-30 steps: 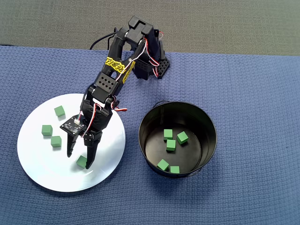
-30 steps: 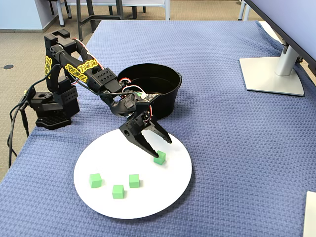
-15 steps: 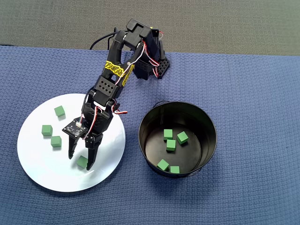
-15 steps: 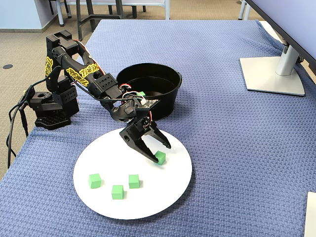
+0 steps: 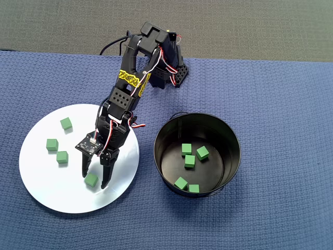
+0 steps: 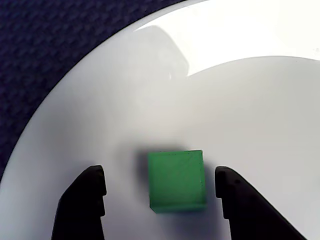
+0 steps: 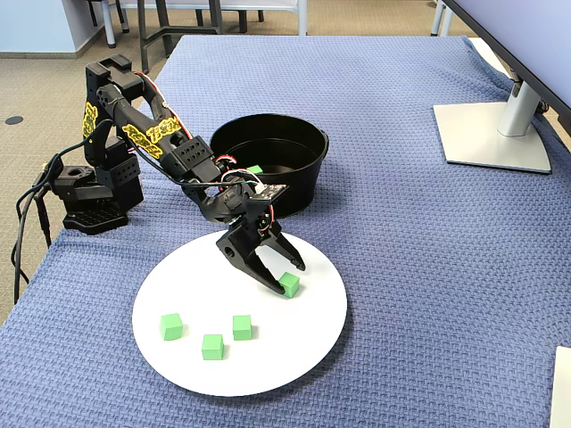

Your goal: Pick up the green cubes from the white plate and place them in the black recipient

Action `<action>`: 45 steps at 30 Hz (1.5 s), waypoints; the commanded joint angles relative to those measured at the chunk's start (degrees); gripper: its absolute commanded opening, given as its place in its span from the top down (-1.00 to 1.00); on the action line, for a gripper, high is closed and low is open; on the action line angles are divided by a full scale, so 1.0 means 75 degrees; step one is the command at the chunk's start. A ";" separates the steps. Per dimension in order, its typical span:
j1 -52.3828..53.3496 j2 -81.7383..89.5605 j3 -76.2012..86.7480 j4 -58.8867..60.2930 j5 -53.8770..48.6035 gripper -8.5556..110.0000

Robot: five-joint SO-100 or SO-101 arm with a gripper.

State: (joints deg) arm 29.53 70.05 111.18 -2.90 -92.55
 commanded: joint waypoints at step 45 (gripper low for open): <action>-0.0715 0.6820 -0.0527 0.7031 0.4863 0.86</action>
State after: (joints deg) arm 27.95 112.59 113.73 39.20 -67.24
